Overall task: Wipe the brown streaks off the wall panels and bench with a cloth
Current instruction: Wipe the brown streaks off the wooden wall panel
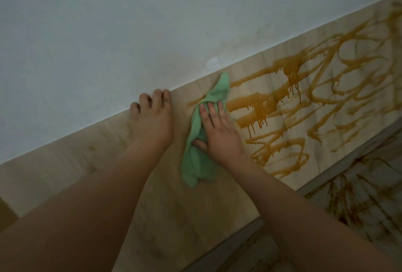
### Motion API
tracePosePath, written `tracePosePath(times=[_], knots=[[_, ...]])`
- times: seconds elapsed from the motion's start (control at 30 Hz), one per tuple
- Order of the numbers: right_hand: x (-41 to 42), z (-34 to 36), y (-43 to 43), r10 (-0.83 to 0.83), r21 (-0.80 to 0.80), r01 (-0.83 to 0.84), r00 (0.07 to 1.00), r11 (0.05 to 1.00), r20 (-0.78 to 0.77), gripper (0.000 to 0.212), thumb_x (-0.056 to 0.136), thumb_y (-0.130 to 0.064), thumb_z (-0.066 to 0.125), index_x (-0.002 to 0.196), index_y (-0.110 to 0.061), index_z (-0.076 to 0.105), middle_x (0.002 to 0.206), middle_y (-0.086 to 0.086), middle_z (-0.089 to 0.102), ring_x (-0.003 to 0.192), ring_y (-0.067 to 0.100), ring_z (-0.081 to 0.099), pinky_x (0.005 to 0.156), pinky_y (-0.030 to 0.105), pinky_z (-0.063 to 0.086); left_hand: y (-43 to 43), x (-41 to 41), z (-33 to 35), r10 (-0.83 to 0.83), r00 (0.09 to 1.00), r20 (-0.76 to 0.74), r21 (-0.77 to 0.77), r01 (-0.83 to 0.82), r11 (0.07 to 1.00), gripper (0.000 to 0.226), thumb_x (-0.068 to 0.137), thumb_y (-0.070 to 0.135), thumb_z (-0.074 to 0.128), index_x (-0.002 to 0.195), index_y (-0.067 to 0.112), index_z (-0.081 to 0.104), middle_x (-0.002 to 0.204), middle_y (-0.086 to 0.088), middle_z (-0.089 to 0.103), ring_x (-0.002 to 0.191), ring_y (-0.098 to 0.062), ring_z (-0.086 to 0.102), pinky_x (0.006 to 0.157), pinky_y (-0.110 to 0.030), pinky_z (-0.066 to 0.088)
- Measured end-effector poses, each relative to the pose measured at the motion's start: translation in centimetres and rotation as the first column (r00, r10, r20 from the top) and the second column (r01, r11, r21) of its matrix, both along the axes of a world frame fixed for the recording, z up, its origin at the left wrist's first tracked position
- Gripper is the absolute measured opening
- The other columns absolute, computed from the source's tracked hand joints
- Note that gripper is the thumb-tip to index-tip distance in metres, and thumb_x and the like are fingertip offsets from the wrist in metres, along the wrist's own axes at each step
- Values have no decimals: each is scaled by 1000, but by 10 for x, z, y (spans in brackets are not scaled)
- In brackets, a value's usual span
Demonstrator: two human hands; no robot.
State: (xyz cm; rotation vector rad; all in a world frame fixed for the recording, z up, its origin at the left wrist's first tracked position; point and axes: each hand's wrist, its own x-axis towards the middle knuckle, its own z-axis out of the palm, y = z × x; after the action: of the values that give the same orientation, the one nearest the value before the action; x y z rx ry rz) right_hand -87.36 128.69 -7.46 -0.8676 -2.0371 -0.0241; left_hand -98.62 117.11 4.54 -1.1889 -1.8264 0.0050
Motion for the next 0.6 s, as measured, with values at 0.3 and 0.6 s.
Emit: tracePosePath(times=[0.3,0.6], knots=[[-10,17,-12,101,150,-104,995,983,29,82,101,-47,46,167,-20,4,173,11,8,159,39,1,128,56,11,-2,2,1,-10,1000,-18,-11,10,1000,72,91,31,57,152,8,28,139,-10,38,116,-36,38,92,-48,34],[-3,30,2,87,191,-94,995,977,43,77,102,-31,43,167,-25,2,174,7,5,159,36,-1,129,52,8,-2,4,3,0,1000,-9,-26,0,1000,71,90,20,55,154,9,26,142,-10,34,119,-36,36,89,-46,35]])
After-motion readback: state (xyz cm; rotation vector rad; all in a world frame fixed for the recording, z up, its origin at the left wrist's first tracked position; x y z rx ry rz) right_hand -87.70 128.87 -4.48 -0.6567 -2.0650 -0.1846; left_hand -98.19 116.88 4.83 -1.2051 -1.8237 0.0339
